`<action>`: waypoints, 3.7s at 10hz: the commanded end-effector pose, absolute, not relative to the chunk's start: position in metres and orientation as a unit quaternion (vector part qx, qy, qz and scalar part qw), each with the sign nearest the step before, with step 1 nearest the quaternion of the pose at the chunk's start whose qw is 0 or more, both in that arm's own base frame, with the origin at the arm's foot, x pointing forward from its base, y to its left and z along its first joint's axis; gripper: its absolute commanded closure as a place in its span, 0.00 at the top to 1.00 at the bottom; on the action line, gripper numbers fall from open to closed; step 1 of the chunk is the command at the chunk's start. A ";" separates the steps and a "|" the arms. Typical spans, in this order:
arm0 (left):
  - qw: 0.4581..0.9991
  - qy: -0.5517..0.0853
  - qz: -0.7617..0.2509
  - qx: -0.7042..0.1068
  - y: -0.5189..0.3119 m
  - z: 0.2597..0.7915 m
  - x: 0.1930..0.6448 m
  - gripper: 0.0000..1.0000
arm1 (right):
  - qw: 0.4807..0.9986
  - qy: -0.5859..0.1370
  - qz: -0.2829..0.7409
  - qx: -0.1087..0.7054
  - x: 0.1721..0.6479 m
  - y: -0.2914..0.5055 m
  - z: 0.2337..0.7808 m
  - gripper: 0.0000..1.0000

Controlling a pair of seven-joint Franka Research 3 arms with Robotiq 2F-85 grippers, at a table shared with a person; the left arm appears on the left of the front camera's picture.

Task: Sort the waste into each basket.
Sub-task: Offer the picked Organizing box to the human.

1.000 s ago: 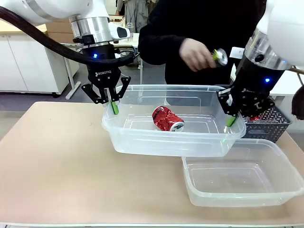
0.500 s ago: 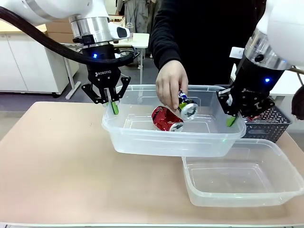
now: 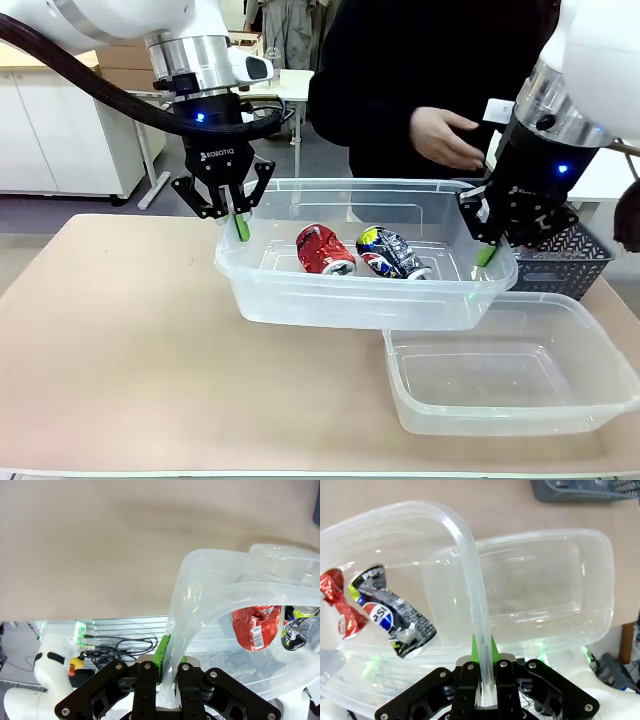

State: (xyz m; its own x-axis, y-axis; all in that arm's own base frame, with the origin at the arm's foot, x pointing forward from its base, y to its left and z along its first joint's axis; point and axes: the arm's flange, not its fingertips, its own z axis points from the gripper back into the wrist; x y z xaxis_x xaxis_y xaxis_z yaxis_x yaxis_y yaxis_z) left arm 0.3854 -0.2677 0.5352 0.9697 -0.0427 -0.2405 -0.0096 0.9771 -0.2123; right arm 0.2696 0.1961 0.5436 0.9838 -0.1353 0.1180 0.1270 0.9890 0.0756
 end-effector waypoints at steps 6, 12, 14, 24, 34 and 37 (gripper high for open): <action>0.986 0.117 -0.003 -0.116 -0.266 0.541 0.383 0.05 | 0.996 -0.056 -0.059 0.035 0.271 0.199 0.546 0.04; 0.986 0.117 -0.003 -0.116 -0.266 0.541 0.383 0.05 | 0.996 -0.056 -0.059 0.035 0.271 0.199 0.546 0.04; 0.986 0.117 -0.003 -0.116 -0.266 0.541 0.383 0.05 | 0.996 -0.056 -0.059 0.035 0.271 0.199 0.546 0.04; 0.990 0.072 0.038 -0.119 -0.285 0.534 0.446 0.05 | 0.999 -0.003 -0.021 0.025 0.348 0.213 0.538 0.04; 0.988 0.122 0.057 -0.078 -0.281 0.494 0.540 0.05 | 0.999 0.041 0.004 0.009 0.469 0.198 0.485 0.04; 0.988 0.122 0.057 -0.078 -0.281 0.494 0.540 0.05 | 0.999 0.041 0.004 0.009 0.469 0.198 0.485 0.04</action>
State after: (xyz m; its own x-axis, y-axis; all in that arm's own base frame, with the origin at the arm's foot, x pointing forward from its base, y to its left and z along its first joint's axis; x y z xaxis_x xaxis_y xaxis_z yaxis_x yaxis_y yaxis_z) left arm 0.5425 -0.2805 0.4907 0.9603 0.0862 -0.2655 -0.1231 0.9844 -0.1258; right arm 0.4753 0.1939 0.4872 0.9971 -0.0014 -0.0761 0.0033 0.9997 0.0243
